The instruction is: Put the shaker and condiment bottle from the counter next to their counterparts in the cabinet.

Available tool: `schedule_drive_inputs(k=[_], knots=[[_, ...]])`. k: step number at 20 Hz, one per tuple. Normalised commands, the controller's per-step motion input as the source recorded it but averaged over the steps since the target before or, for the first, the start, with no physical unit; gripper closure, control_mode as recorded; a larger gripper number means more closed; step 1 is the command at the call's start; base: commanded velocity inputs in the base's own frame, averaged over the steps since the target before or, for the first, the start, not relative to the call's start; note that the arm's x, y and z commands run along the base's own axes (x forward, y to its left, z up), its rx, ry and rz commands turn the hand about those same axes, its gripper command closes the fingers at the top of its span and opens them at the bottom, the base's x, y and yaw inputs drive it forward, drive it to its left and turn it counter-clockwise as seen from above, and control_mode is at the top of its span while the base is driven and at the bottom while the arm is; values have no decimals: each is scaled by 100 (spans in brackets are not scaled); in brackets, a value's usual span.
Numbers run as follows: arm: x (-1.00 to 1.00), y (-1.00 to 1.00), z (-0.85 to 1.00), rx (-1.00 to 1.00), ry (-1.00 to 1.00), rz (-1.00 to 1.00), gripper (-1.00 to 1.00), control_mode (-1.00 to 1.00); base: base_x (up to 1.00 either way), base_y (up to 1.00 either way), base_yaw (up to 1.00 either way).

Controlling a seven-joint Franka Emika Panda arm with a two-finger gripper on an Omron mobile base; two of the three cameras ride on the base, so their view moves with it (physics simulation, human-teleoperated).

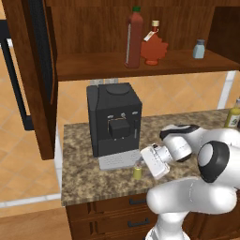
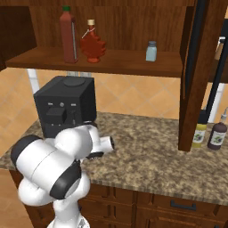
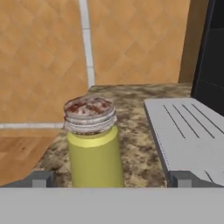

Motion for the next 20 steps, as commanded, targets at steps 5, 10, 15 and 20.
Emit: schedule_drive_inputs(k=[5, 10, 15, 20], knots=[[-8, 23, -6, 1, 15, 0, -100, -100, 0, 0, 0], [-9, 12, 13, 10, 28, -2, 100, -100, 0, 0, 0], [-14, -3, 52, 13, 30, -8, 100, -100, 0, 0, 0], [-45, 0, 58, 2, 17, -14, 100, -100, 0, 0, 0]])
